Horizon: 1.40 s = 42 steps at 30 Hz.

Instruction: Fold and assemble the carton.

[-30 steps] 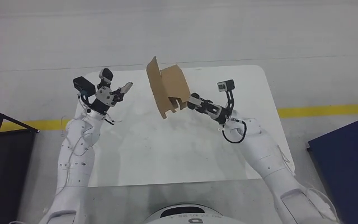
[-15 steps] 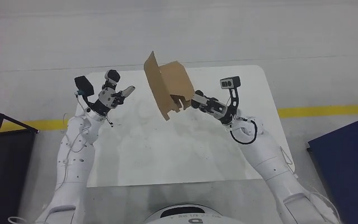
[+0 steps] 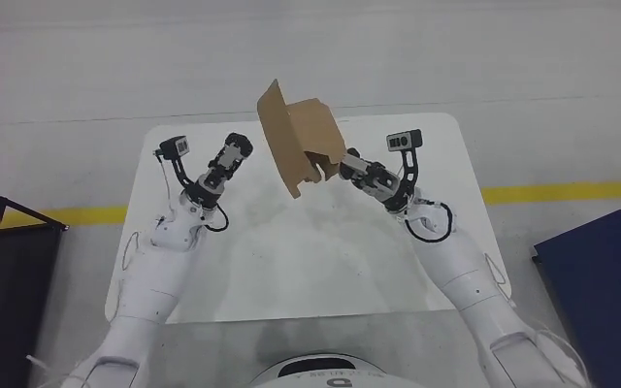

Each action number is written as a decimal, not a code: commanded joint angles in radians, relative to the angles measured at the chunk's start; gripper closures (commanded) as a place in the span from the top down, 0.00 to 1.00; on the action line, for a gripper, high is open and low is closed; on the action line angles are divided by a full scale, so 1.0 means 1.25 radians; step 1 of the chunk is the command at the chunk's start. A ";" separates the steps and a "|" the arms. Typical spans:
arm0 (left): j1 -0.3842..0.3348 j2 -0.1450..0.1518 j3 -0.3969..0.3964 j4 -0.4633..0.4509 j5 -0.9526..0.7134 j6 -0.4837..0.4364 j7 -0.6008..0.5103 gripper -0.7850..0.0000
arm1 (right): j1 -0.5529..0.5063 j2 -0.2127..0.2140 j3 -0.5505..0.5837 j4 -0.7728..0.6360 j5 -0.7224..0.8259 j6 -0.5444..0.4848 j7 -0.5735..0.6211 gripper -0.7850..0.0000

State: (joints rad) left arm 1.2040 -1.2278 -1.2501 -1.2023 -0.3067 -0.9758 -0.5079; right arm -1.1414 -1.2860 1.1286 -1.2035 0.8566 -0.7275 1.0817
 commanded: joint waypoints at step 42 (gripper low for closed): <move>-0.112 -0.013 0.106 0.072 -0.312 0.147 -0.416 0.00 | -0.006 -0.002 0.027 0.039 -0.107 0.000 -0.032 0.00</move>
State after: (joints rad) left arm 1.0641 -1.2446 -1.1181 -1.1120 -0.6937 -0.7915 -1.0287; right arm -1.1459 -1.2894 1.1588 -1.1514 0.7331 -0.7267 1.0452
